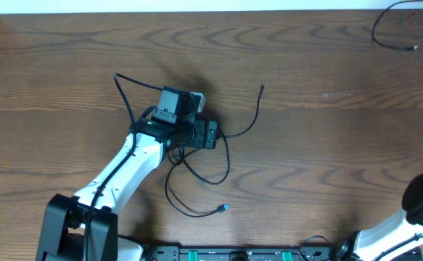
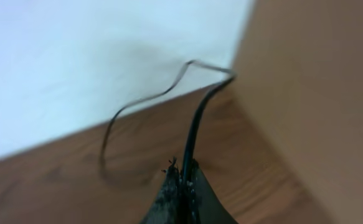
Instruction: Untangle cables
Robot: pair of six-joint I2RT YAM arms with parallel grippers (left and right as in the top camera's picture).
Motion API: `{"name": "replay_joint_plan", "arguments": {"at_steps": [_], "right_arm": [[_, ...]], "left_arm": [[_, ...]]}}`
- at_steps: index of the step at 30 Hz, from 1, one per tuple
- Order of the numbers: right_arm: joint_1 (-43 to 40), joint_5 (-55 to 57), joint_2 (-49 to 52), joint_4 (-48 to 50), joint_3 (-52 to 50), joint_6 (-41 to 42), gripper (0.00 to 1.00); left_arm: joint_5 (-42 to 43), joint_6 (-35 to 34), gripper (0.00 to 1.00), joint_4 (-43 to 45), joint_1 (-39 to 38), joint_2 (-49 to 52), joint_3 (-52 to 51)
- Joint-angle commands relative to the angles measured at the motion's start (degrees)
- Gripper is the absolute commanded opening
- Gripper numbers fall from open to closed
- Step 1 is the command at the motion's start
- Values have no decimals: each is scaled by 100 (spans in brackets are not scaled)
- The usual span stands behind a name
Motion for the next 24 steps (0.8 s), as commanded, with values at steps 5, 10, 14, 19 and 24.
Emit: {"name": "replay_joint_plan", "arguments": {"at_steps": [5,10,14,19,24], "right_arm": [[903,-157,1025,-741,-184,-166,1],[1071,-81,1340,-1067,-184,160,29],[1084,-70,1134,-1235,-177,212,99],[1115,66,616,-1482,-177,210,99],[1165,70,-114,-1696,-177,212,99]], "left_arm": [[44,59,98,-9,2,11,-39],[44,59,98,-9,2,11,-39],[44,59,98,-9,2,11,-39],[44,59,98,-9,2,11,-39],[44,59,98,-9,2,11,-39]]}}
